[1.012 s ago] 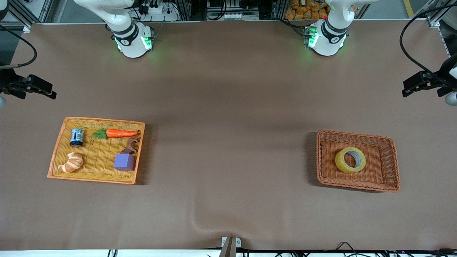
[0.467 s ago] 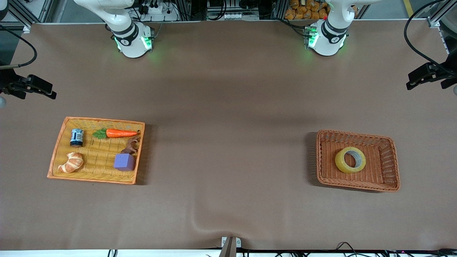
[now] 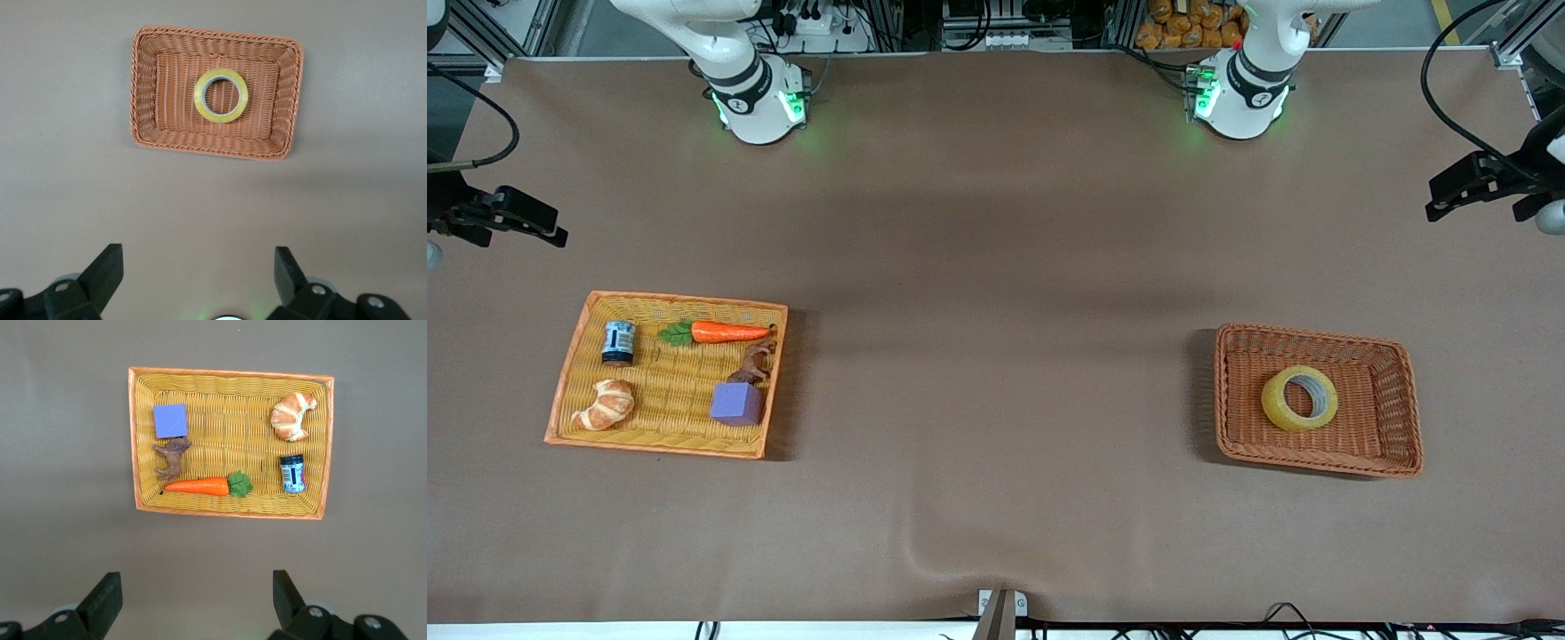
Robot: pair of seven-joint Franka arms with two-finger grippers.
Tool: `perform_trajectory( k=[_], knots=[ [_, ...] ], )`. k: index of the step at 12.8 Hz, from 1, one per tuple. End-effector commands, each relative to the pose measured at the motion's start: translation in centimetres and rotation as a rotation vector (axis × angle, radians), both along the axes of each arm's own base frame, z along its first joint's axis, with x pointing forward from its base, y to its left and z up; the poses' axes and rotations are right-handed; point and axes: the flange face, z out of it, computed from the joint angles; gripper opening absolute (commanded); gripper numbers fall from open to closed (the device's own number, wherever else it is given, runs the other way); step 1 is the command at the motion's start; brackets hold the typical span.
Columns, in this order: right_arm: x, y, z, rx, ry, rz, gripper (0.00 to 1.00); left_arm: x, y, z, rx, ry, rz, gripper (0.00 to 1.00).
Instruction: Transfer tape with both arms
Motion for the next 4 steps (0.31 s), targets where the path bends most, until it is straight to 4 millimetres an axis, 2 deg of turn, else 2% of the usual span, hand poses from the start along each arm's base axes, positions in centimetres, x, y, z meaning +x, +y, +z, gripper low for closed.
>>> perform_trajectory(
  k=[1,4],
  knots=[
    [-0.03,-0.10,0.34,0.008,-0.003,-0.001,1.00,-0.61,-0.17,0.91,0.004,-0.013,-0.015,1.00],
    [-0.03,-0.10,0.34,0.008,-0.003,-0.001,1.00,-0.93,-0.39,0.84,0.004,0.005,-0.021,1.00]
  ],
)
